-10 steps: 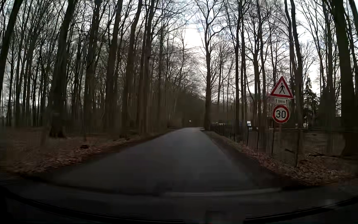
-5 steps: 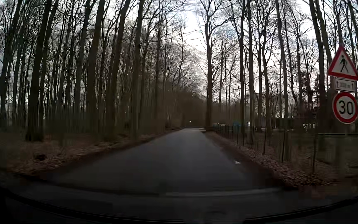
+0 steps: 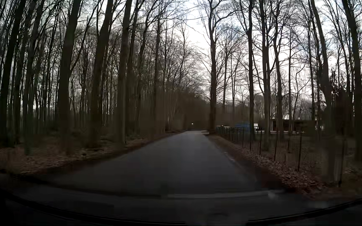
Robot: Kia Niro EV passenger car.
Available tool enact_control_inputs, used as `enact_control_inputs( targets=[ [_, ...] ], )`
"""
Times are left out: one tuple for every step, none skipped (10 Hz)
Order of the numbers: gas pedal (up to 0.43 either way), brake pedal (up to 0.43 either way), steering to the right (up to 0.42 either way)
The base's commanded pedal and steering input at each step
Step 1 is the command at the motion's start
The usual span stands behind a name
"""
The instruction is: Follow the waypoints while adhering to traffic rules and regulations
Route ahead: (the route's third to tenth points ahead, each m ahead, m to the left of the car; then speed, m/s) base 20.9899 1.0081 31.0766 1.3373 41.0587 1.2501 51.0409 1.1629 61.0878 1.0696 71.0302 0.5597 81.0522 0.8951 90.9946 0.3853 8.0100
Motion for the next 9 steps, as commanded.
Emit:
enact_control_inputs(
  targets=[
    [0.169,0.000,0.000],
    [0.169,0.000,-0.002],
    [0.169,0.000,-0.004],
    [0.169,0.000,-0.004],
    [0.169,0.000,-0.004],
    [0.169,0.000,-0.005],
    [0.169,0.000,-0.005],
    [0.169,0.000,-0.005],
    [0.169,0.000,-0.005]
  ],
)
